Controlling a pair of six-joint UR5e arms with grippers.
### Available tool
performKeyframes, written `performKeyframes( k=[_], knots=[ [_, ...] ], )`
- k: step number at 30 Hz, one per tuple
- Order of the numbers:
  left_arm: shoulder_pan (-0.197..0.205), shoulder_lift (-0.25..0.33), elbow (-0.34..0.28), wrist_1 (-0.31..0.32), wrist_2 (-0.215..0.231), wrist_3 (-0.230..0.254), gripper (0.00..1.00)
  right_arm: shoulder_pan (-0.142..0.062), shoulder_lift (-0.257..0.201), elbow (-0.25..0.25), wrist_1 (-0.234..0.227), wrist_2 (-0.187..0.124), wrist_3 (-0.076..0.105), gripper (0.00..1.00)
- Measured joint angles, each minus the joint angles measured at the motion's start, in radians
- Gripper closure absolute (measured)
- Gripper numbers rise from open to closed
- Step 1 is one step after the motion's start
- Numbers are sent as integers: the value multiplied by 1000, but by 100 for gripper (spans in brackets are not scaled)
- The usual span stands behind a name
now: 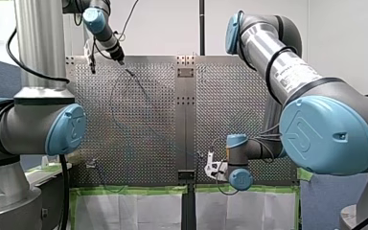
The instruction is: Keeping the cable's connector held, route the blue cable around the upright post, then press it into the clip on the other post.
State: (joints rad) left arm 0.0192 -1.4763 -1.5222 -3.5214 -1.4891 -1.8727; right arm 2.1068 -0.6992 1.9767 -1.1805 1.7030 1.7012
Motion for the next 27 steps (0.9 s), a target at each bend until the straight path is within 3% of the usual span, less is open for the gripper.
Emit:
performKeyframes(
  k=[6, 15, 27],
  knots=[
    [-3, 0, 5, -8, -27, 50, 1, 0, 0, 0, -1, -5, 2, 100],
    [-9, 0, 6, -9, -33, 121, 1, 0, 0, 0, -1, -6, 2, 100],
    [-21, -1, 6, -9, -32, 116, 1, 1, 0, 0, -1, -6, 2, 100]
  ],
)
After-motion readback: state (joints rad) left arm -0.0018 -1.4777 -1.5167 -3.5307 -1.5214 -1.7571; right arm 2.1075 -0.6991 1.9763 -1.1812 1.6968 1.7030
